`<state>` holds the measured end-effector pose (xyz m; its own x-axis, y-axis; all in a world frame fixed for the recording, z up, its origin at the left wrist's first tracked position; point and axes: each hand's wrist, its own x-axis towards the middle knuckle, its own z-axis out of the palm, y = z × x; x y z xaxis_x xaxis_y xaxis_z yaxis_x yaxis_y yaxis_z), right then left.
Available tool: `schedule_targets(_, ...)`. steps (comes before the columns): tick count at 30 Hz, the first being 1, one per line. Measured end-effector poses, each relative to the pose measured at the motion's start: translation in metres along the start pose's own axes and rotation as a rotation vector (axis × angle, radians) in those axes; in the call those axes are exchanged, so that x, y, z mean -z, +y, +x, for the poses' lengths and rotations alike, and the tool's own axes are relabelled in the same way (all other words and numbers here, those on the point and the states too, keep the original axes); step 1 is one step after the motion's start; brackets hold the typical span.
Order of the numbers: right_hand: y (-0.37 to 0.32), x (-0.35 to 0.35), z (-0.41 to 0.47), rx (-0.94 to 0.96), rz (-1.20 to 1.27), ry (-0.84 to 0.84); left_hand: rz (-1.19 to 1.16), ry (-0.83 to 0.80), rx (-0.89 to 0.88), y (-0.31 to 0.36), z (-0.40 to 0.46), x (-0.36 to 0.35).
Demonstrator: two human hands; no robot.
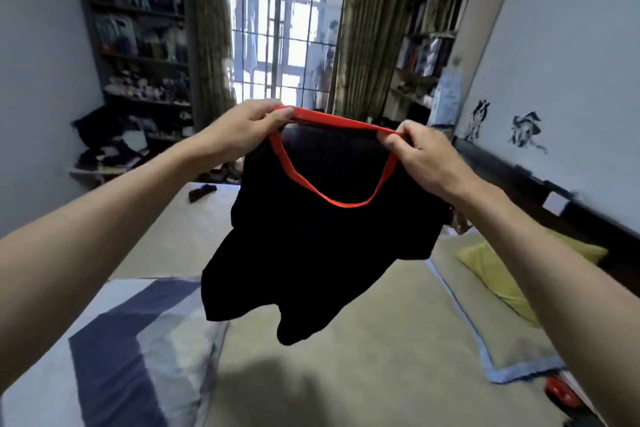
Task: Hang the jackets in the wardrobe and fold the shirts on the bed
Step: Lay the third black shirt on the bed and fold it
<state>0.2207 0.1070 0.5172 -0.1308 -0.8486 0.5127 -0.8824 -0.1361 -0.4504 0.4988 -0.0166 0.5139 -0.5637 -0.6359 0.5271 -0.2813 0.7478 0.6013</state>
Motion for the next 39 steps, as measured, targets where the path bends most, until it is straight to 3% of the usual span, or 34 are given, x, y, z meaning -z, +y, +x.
schedule_targets(8,0.001,0.064,0.013,-0.037,-0.007,0.067,-0.009,-0.106,-0.007,0.056,0.033,0.005)
schedule_targets(12,0.028,0.082,0.013,-0.06,0.058,0.104,0.126,-0.197,-0.027,0.073,0.041,0.0)
schedule_targets(20,0.103,0.111,0.026,-0.047,-0.023,-0.022,0.25,-0.138,-0.001,0.105,0.063,-0.045)
schedule_targets(24,0.136,0.124,0.032,-0.012,0.103,-0.081,0.198,-0.134,0.084,0.118,0.072,-0.073)
schedule_targets(31,0.181,0.135,0.024,-0.082,0.178,-0.028,-0.081,-0.33,0.358,0.12,0.066,-0.088)
schedule_targets(39,0.175,0.147,-0.027,-0.066,0.237,-0.144,-0.144,-0.31,0.295,0.13,0.043,-0.102)
